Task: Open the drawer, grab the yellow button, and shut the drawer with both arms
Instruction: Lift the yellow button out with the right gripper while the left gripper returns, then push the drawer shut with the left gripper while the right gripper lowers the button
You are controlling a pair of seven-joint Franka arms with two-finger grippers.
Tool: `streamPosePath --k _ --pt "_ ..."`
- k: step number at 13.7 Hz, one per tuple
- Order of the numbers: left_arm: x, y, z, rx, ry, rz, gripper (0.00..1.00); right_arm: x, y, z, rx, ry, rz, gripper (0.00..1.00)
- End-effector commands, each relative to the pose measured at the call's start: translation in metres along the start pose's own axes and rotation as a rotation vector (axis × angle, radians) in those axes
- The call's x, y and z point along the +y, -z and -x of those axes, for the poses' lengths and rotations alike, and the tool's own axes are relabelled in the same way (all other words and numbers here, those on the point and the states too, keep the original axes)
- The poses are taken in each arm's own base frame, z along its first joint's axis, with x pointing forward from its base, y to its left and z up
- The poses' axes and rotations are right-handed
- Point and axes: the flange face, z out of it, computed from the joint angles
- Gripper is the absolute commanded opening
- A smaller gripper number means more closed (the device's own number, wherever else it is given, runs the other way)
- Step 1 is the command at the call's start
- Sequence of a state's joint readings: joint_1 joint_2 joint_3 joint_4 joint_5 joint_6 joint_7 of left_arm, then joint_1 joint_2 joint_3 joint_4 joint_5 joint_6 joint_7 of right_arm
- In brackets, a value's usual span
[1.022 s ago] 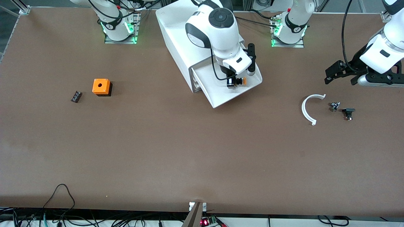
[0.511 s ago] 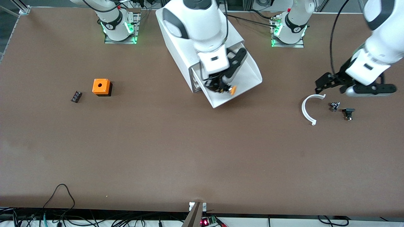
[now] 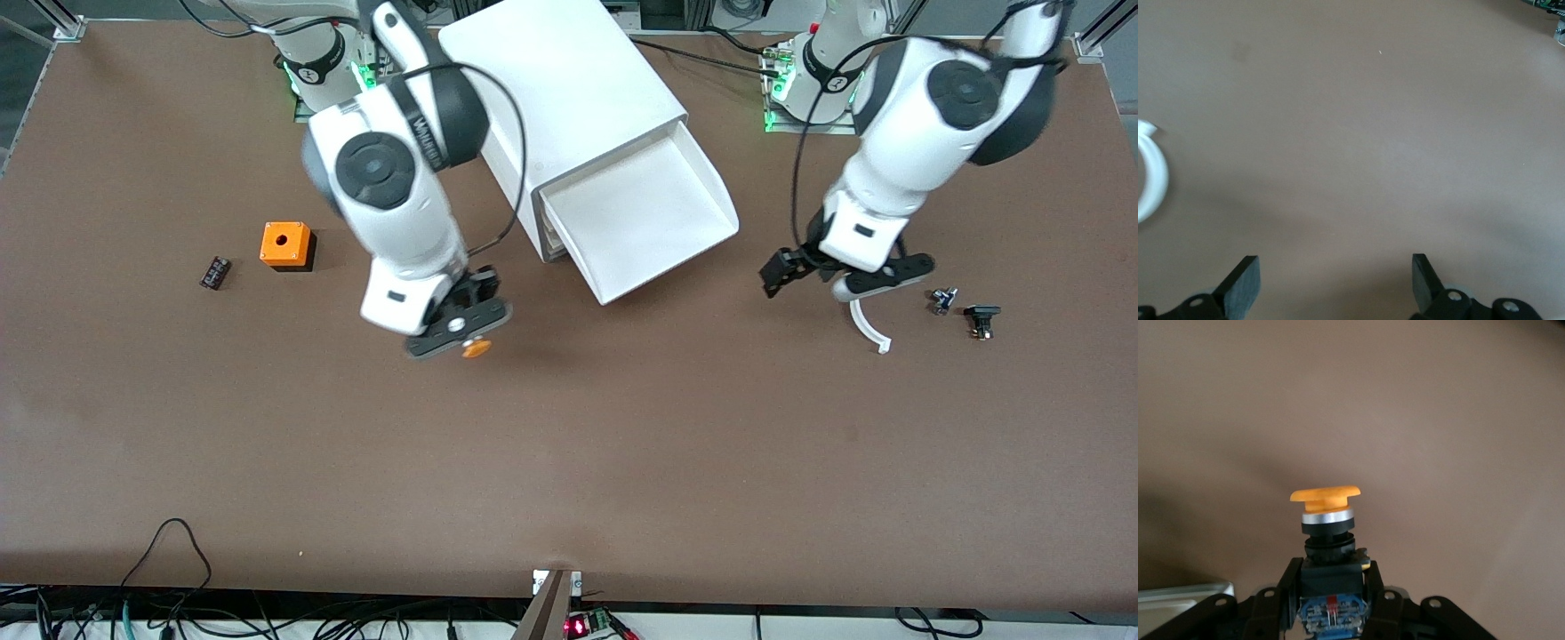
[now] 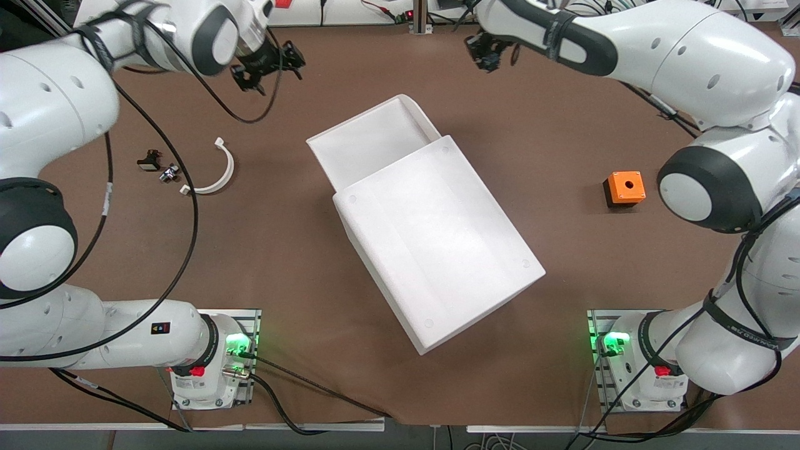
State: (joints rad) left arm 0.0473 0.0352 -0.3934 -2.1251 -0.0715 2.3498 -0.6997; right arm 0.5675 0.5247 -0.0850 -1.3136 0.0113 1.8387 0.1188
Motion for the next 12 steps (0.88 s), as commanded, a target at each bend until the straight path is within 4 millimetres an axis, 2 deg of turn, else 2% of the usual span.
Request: streamPosePath --k 1,2,4,6,9,11,12 --pt "0.003 -0.036 0.019 0.024 0.058 0.017 1.0 0.063 -0.028 0.028 -0.094 -0.143 -0.01 0.25" --pt "0.009 -0.051 0.025 0.0 0.095 0.014 1.0 0.095 -0.047 0.036 -0.116 -0.176 -0.004 0.25" --pt "0.023 -0.069 0.04 -0.02 0.163 0.024 1.0 0.143 -0.071 0.053 -0.138 -0.187 -0.002 0.25" --pt "0.034 -0.082 0.056 -0.047 0.177 0.012 1.0 0.183 -0.098 0.069 -0.144 -0.138 -0.008 0.25" --pt "0.043 -0.092 0.077 -0.069 0.207 -0.003 1.0 0.23 -0.128 0.089 -0.117 -0.025 0.01 0.25" --pt "0.051 -0.095 0.094 -0.085 0.194 -0.006 1.0 0.256 -0.149 0.108 -0.099 0.02 0.03 0.25" --pt "0.055 -0.096 0.106 -0.096 0.179 -0.008 1.0 0.262 -0.156 0.116 -0.089 0.035 0.03 0.25"
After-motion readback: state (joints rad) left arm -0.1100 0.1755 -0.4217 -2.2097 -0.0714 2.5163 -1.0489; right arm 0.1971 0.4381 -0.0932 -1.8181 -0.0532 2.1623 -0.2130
